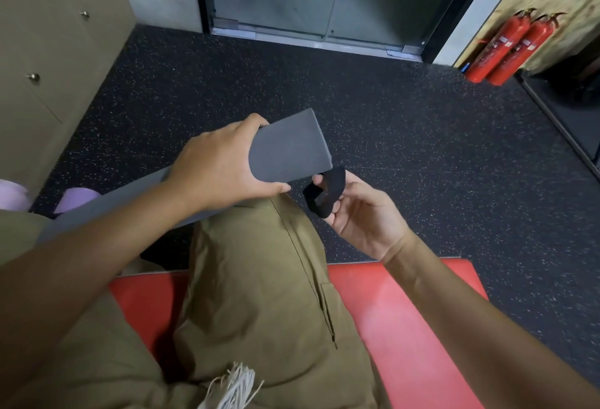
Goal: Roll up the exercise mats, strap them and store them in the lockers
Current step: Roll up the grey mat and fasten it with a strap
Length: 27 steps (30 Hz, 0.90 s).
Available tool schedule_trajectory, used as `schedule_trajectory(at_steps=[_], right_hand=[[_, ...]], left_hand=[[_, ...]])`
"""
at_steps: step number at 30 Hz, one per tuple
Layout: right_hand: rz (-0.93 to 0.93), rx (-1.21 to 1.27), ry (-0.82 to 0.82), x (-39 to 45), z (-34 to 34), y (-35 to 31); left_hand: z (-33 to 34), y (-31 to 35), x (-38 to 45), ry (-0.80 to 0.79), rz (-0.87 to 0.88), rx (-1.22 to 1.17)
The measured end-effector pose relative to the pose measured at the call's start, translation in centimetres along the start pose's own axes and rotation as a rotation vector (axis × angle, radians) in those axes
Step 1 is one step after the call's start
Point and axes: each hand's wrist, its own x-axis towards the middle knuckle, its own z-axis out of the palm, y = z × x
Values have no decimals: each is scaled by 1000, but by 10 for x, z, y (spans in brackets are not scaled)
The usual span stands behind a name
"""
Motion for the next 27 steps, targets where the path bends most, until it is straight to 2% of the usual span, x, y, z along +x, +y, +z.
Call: schedule_trajectory(at_steps=[7, 11, 16, 20, 24, 27], right_hand=[[-171, -59, 112, 10, 7, 15], [-248, -122, 120, 10, 18, 13], [-284, 12, 151, 10, 23, 7], [-317, -14, 186, 7, 24, 1], [-339, -68, 354, 6, 29, -5], [-310, -30, 392, 5, 35, -7]], left_hand=[[-2, -3, 0, 5, -5, -39], [-1, -4, 1, 8, -15, -55], [-4, -10, 3, 5, -58, -138], [-3, -12, 3, -2, -53, -146], [-3, -13, 2, 5, -55, -144], [-2, -13, 2, 10, -52, -151]])
